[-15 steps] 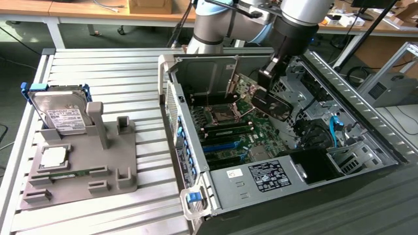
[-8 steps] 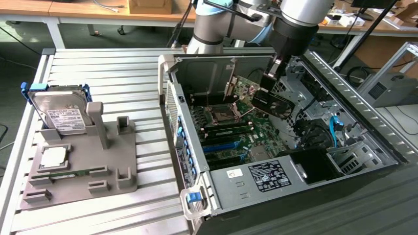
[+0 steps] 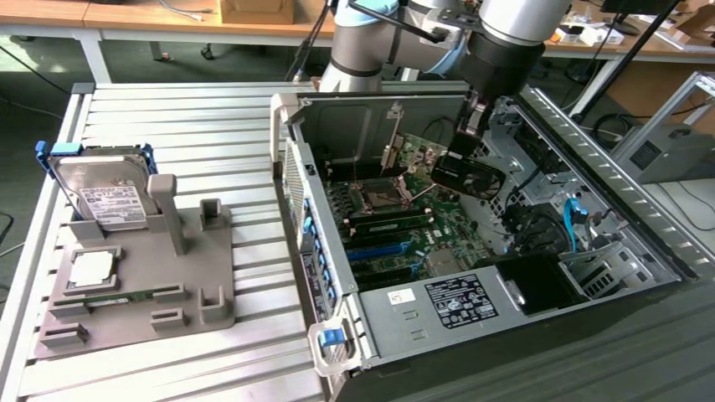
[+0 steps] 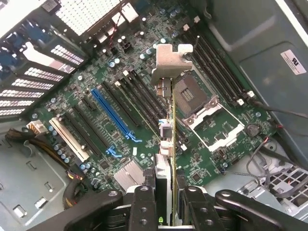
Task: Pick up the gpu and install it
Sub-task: 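Insert the gpu into the slot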
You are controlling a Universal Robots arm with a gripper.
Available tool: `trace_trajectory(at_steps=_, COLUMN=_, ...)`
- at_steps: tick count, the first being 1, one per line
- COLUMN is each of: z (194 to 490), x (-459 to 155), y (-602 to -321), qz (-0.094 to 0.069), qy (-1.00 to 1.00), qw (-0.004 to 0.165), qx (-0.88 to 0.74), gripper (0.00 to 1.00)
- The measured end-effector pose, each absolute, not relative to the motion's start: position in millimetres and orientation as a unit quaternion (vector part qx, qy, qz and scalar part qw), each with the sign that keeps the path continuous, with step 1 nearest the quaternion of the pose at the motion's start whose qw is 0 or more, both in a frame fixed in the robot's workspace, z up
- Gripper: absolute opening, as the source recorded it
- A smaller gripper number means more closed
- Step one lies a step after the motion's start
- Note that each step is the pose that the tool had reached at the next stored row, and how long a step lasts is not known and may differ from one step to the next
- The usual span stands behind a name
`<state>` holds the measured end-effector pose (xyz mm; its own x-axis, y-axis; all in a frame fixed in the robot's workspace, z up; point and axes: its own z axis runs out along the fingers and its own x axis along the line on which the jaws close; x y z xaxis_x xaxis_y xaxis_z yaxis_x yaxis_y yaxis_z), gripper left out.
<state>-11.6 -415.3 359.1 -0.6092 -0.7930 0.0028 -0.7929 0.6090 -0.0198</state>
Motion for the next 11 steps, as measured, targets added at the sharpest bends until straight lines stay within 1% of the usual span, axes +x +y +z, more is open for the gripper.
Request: trace_trajectory(at_steps=11, z=358.6, x=-11.6, y=-415.3, qz=-0.011, qy=0.865, qw=0.003, qx=-0.501, gripper=0.27)
